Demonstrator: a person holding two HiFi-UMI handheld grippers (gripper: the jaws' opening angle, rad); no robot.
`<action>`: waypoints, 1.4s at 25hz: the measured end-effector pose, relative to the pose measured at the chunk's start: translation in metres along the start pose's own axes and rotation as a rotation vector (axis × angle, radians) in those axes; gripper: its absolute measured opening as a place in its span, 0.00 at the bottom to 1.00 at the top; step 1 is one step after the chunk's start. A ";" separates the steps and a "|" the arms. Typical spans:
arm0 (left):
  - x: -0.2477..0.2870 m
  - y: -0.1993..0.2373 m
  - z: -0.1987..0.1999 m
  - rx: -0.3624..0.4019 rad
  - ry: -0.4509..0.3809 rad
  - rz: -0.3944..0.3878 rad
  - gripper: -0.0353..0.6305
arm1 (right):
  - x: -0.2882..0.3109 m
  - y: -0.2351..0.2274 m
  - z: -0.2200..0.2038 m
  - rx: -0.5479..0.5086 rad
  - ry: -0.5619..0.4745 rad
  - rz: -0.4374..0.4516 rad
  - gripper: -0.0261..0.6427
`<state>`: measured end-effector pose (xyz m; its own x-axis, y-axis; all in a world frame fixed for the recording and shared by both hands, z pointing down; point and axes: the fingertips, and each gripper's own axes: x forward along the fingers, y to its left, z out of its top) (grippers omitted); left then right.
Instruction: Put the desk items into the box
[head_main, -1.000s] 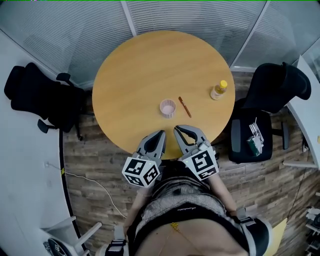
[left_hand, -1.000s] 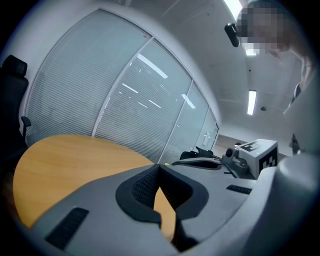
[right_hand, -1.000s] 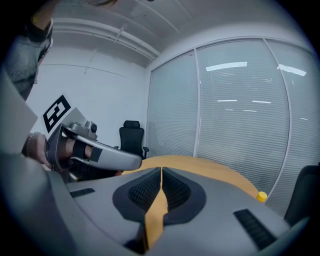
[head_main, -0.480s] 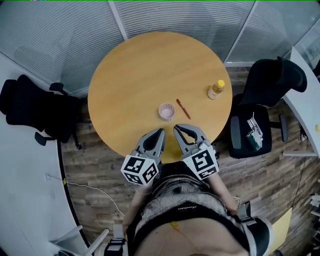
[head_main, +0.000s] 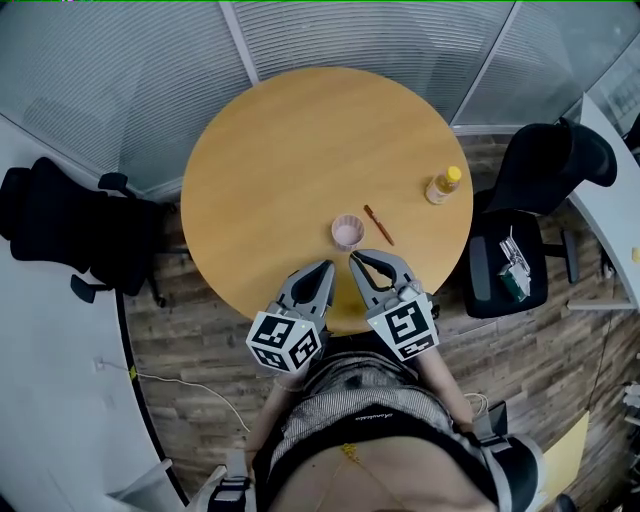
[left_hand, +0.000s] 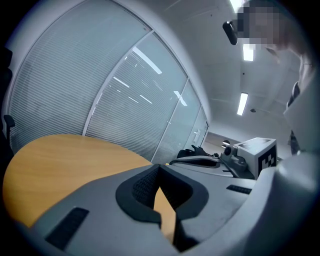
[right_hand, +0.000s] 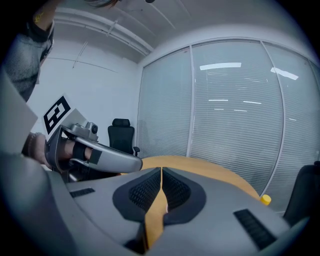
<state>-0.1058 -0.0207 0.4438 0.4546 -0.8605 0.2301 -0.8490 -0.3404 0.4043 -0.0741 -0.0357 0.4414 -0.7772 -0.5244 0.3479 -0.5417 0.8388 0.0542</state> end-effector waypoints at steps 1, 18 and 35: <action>-0.001 0.003 0.000 -0.001 0.002 -0.004 0.05 | 0.003 0.001 0.001 0.000 0.000 -0.006 0.07; 0.008 0.031 0.002 0.012 0.038 -0.058 0.05 | 0.028 0.000 -0.005 0.023 0.018 -0.064 0.07; 0.052 0.004 0.014 0.003 -0.016 0.083 0.05 | 0.010 -0.061 0.004 -0.006 -0.013 0.046 0.07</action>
<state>-0.0898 -0.0724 0.4447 0.3782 -0.8919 0.2480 -0.8843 -0.2689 0.3816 -0.0506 -0.0930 0.4376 -0.8054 -0.4868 0.3381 -0.5030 0.8631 0.0443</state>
